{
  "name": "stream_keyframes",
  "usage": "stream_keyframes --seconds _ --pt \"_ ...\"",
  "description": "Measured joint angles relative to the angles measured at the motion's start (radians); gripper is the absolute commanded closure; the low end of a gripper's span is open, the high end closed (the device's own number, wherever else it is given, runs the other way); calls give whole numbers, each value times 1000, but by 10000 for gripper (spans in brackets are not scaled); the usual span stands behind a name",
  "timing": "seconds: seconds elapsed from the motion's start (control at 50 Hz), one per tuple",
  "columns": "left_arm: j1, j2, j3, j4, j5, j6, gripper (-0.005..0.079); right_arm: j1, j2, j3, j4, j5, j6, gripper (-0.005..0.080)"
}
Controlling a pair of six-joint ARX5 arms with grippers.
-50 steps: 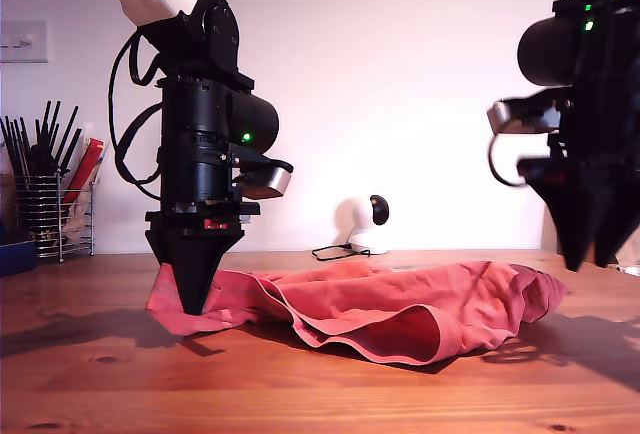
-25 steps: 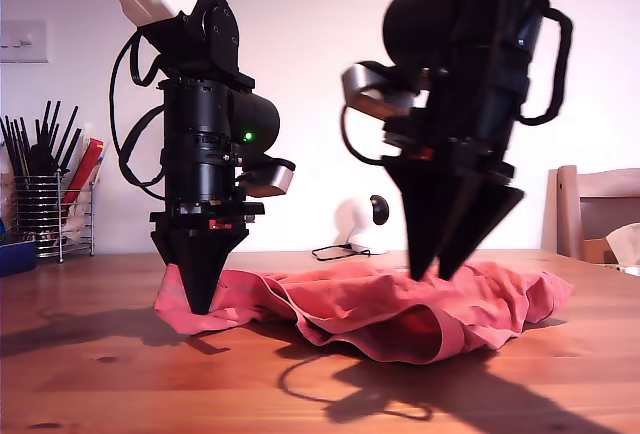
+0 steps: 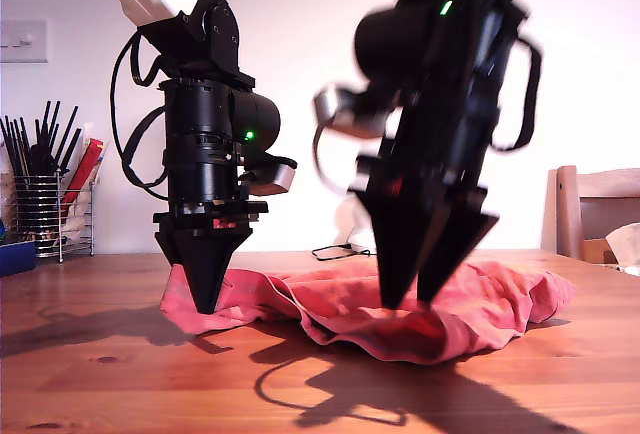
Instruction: Fold the underwear in front of you. After folding it, place it to the left side.
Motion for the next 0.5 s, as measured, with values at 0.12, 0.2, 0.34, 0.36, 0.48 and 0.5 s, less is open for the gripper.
stream_keyframes --seconds 0.12,0.2,0.34,0.36,0.48,0.5 --pt "0 0 0 0 0 0 764 11 23 0 23 10 1 303" --pt "0 0 0 0 0 0 764 12 23 0 43 10 0 296" --pt "0 0 0 0 0 0 764 19 23 0 82 45 5 292" --pt "0 0 0 0 0 0 764 21 23 0 86 50 5 292" --pt "0 0 0 0 0 0 764 31 23 0 90 60 18 290" --pt "0 0 0 0 0 0 764 31 23 0 87 60 20 290"
